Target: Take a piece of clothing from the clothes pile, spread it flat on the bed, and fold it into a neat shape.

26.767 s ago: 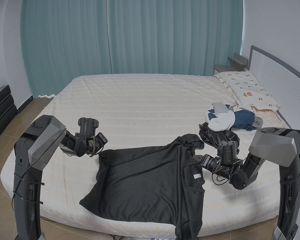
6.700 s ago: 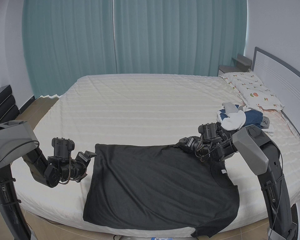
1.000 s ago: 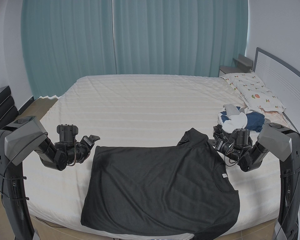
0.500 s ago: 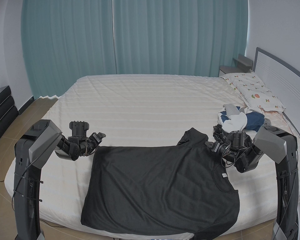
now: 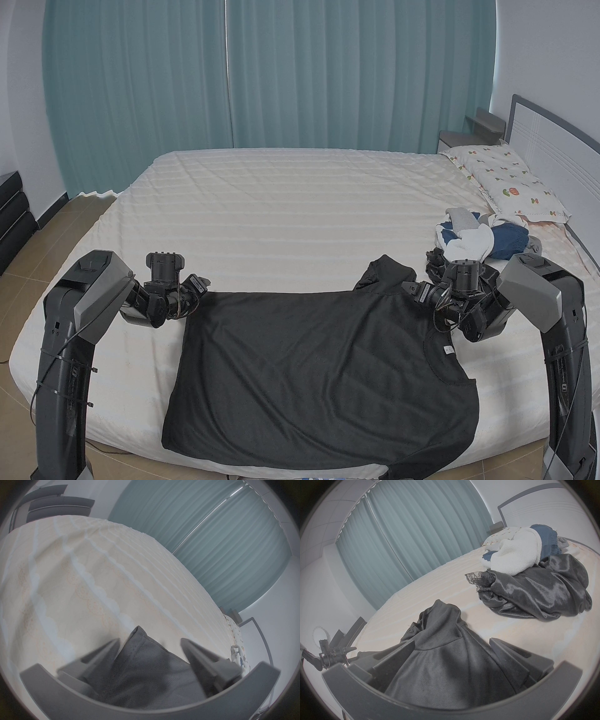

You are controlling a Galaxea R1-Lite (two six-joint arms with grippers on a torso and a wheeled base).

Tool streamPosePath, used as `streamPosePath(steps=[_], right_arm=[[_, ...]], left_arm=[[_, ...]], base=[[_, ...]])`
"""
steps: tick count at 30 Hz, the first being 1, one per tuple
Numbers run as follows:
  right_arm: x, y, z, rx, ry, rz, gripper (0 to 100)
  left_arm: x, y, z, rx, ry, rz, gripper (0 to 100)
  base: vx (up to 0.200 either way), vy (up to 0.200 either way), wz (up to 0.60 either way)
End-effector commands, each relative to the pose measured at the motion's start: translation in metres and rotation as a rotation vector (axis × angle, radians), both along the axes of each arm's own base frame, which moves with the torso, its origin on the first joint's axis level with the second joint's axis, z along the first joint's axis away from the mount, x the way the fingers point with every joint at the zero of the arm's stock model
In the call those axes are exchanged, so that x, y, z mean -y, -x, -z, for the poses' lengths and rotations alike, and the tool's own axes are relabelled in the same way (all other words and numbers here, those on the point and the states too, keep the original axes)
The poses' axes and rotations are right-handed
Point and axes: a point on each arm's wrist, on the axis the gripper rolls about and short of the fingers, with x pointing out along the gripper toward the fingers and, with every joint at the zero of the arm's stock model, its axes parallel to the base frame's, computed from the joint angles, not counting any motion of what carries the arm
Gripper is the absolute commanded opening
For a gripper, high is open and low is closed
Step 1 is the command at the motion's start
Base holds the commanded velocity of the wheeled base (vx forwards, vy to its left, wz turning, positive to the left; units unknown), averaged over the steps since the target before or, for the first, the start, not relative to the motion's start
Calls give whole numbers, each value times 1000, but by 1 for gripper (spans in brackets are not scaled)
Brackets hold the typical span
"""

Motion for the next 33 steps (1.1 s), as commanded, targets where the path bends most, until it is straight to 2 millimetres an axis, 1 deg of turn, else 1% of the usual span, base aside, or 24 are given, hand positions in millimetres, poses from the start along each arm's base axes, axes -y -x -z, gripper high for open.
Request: streamPosePath(steps=[1, 3, 6, 8, 12, 14, 18, 20, 21, 24, 33], right_arm=[[0, -6, 1, 2, 0, -2, 100], [-1, -7, 1, -1, 0, -2, 100], [-1, -15, -5, 25, -4, -3, 100], [-1, -16, -6, 28, -5, -5, 100], [-3, -25, -3, -2, -1, -6, 100], [-3, -27, -1, -9, 0, -6, 100], [-3, -31, 12, -27, 0, -4, 100], [-3, -32, 14, -33, 2, -3, 100], [-2, -32, 19, -45, 4, 0, 0], [-2, -33, 20, -43, 6, 6, 0], [11, -45, 3, 28, -12, 47, 0]], left_arm=[[0, -1, 2, 3, -1, -2, 0], [0, -1, 3, 3, -2, -4, 0], [-1, -1, 2, 10, -13, -29, 0], [-1, -2, 1, 15, -19, -41, 0], [-2, -2, 1, 40, -22, -59, 0], [-2, -2, 1, 42, -23, -61, 0], [-3, -3, 1, 41, -21, -62, 0], [-3, -2, 2, 40, -22, -63, 0], [-3, -2, 2, 40, -21, -62, 0], [-3, -2, 2, 40, -21, -62, 0], [-4, -4, 1, 54, -23, -70, 0]], base=[[0, 0, 0], [0, 0, 0], [0, 0, 0], [0, 0, 0], [0, 0, 0], [0, 0, 0], [0, 0, 0], [0, 0, 0], [0, 0, 0], [0, 0, 0], [0, 0, 0]])
